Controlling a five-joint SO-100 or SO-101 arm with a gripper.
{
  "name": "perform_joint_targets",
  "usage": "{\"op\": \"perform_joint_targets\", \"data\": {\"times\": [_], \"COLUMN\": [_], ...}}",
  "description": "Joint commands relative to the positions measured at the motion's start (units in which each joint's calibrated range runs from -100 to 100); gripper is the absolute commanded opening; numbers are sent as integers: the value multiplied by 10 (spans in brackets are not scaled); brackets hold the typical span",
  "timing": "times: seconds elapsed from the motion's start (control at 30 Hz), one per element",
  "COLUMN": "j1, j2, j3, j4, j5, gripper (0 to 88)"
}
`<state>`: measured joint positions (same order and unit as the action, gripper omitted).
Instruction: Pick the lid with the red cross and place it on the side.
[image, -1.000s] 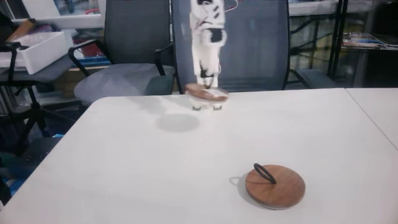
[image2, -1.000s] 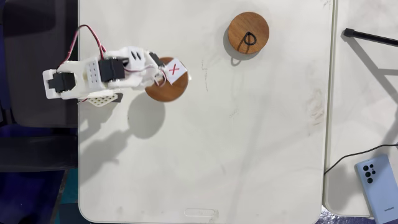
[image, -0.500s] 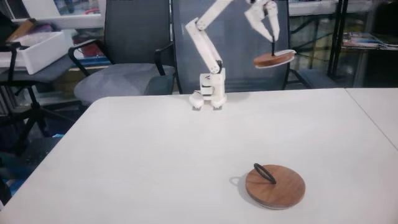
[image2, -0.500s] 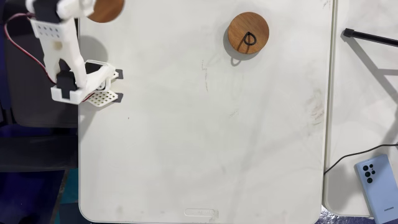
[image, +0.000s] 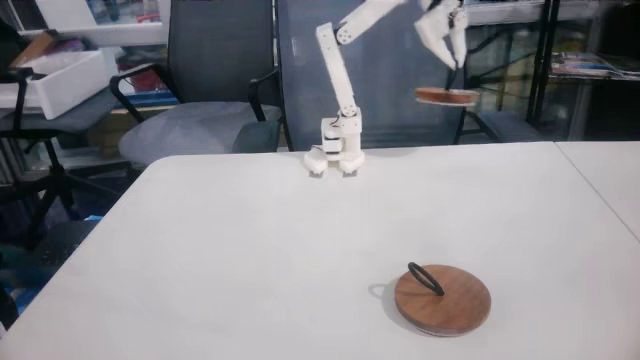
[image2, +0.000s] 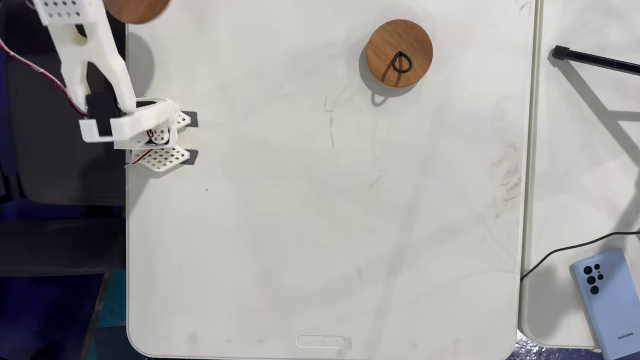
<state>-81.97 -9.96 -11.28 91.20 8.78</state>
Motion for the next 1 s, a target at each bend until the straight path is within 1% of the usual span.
{"op": "perform_joint_targets", "data": {"times": [0.0, 0.23, 0.37, 0.7, 0.97], "j1": [39, 142, 181, 184, 184], "j2": [23, 86, 88, 90, 97], "j3": [-3, -3, -3, 7, 46], "j4": [-42, -67, -68, -73, -137], "j5": [2, 34, 40, 34, 34], "gripper": [0, 0, 0, 0, 0]}}
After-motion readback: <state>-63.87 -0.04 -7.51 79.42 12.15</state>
